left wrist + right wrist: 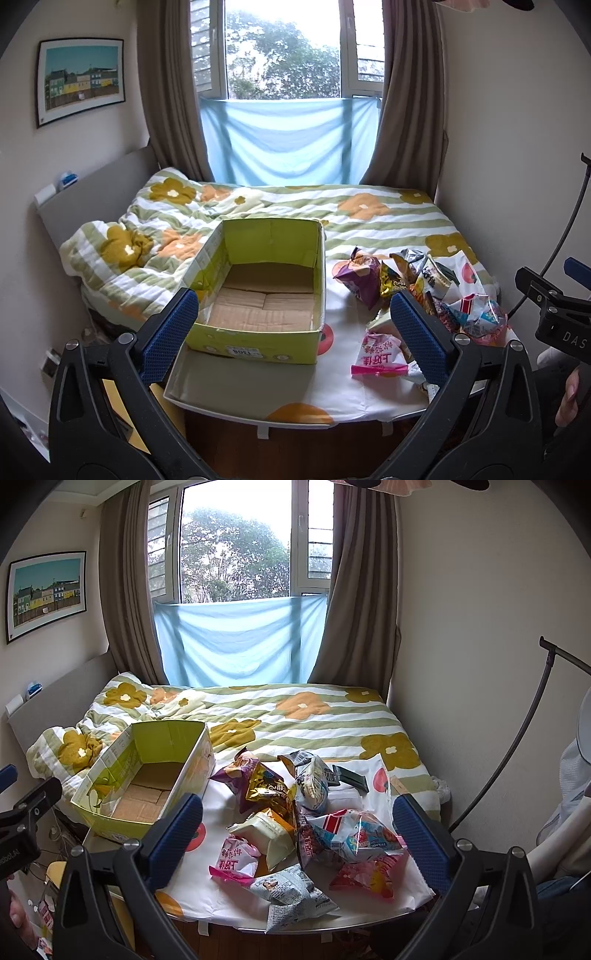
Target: Organize snacks
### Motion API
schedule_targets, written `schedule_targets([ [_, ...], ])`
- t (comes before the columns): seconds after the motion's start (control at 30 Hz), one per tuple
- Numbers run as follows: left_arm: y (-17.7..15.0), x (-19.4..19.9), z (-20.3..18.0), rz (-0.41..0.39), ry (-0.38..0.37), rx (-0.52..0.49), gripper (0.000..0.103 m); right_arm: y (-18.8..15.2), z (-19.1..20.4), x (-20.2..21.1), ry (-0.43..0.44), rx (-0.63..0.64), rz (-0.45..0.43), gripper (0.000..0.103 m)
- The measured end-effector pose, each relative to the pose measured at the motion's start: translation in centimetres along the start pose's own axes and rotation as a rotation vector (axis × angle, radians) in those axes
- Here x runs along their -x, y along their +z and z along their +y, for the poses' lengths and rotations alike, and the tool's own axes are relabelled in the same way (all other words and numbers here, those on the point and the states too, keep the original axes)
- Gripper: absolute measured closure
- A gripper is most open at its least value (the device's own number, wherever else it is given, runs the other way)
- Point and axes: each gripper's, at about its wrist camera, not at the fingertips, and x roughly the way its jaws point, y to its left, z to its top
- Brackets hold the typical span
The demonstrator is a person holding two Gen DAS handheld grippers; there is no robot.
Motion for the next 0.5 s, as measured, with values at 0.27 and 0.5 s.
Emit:
schedule_targets([
  [0.27, 0.13, 0.07, 0.19, 0.002, 0.000, -0.001, 0.000, -0.28, 0.09, 0.02, 0.002, 0.001, 0.002, 0.000],
  [0.5, 0.11, 0.12, 0.26, 0.003, 0.001, -0.002, 0.000, -0.25, 0.08, 0.03, 0.003, -0.001, 0.002, 0.000],
])
